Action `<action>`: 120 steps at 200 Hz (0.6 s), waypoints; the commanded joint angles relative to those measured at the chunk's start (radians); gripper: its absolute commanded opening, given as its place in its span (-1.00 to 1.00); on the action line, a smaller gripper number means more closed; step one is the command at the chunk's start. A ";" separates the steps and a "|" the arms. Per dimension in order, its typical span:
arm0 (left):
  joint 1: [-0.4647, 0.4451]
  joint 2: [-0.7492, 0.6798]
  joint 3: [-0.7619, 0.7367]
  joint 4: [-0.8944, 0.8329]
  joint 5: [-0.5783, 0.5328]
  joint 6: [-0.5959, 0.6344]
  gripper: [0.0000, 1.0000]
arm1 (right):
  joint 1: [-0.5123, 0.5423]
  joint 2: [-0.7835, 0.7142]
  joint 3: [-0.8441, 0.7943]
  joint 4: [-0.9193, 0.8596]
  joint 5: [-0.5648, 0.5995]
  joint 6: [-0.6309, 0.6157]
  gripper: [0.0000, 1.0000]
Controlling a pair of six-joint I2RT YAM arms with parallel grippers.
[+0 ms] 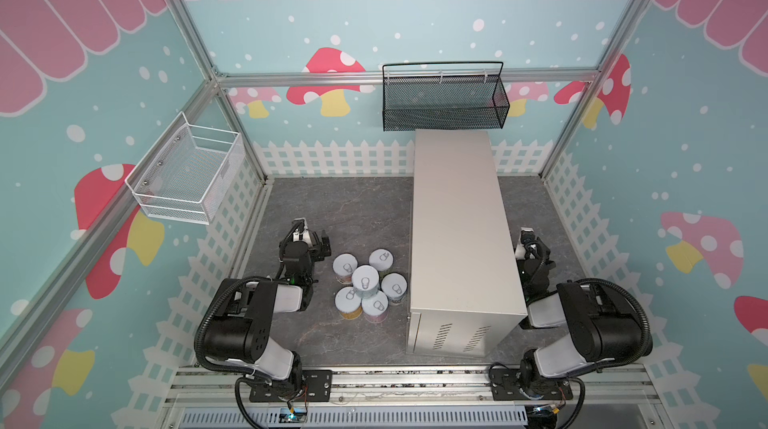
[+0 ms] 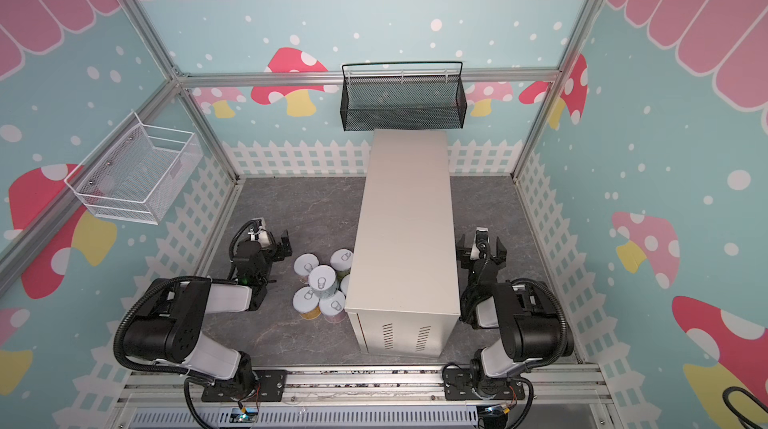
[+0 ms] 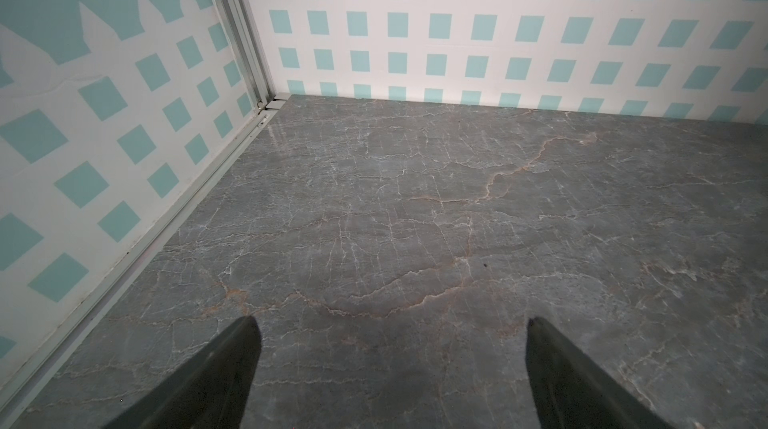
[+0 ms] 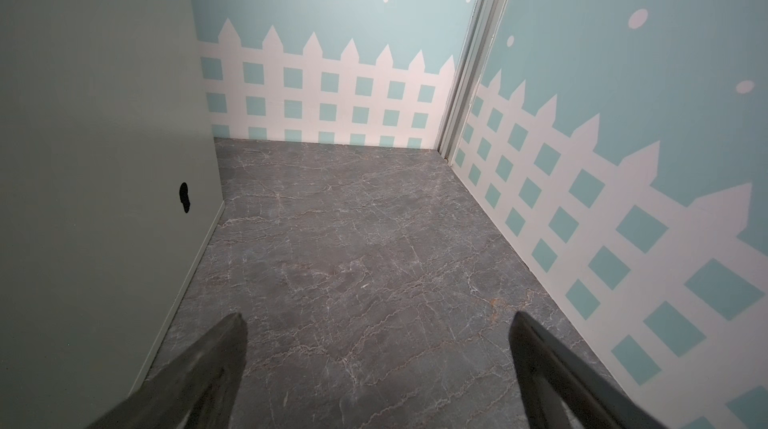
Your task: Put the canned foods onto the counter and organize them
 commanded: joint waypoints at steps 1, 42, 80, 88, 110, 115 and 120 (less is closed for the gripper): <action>0.008 -0.010 0.019 -0.010 0.010 -0.012 0.99 | 0.000 -0.003 0.001 0.010 0.010 0.003 0.99; 0.008 -0.010 0.019 -0.011 0.011 -0.012 0.99 | -0.001 -0.002 0.001 0.010 0.011 0.003 0.99; 0.009 -0.010 0.022 -0.016 0.015 -0.014 0.99 | 0.000 -0.002 0.000 0.010 0.010 0.003 0.99; 0.013 -0.009 0.024 -0.021 0.024 -0.015 0.99 | -0.001 -0.001 0.001 0.010 0.010 0.003 0.99; 0.021 -0.010 0.027 -0.025 0.039 -0.017 0.99 | 0.000 -0.002 0.001 0.010 0.011 0.004 0.99; 0.023 -0.010 0.025 -0.024 0.039 -0.018 0.99 | -0.002 -0.002 0.001 0.010 0.010 0.004 0.99; 0.022 -0.011 0.024 -0.023 0.039 -0.018 0.99 | 0.000 -0.001 0.001 0.010 0.010 0.003 0.99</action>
